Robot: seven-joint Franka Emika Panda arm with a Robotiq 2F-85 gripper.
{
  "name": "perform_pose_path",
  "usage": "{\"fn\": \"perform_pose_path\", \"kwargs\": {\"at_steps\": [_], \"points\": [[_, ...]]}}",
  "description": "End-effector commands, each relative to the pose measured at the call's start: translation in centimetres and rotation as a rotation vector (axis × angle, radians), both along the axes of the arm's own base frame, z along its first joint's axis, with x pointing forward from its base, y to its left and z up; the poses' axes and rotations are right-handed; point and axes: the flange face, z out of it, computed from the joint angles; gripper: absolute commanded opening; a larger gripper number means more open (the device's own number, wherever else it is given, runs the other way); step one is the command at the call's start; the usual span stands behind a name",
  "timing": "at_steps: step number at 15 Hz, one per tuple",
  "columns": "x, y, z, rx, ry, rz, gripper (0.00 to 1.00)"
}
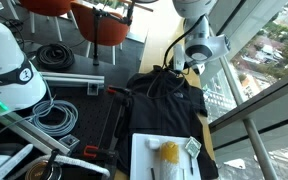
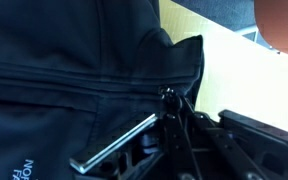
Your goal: Close the zipper on the jumper
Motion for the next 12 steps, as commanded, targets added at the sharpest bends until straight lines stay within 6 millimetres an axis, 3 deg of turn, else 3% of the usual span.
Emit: {"fn": "perform_pose_path", "kwargs": {"at_steps": [1,4,8,9,11,12], "points": [[0.2,-0.6,0.7,-0.025,-0.009,0.076,0.32],[0.2,-1.1,0.8,-0.056,-0.009,0.100,0.46],[1.0,-2.4,0.8,-0.130,-0.073,0.110,0.76],[-1.7,-0.6,5.6,-0.152,-0.116,0.111,0.84],[-1.4,-2.2,7.1,-0.187,-0.203,0.091,0.99],[-1.4,-2.8,8.5,-0.199,-0.246,0.074,1.00]]}}
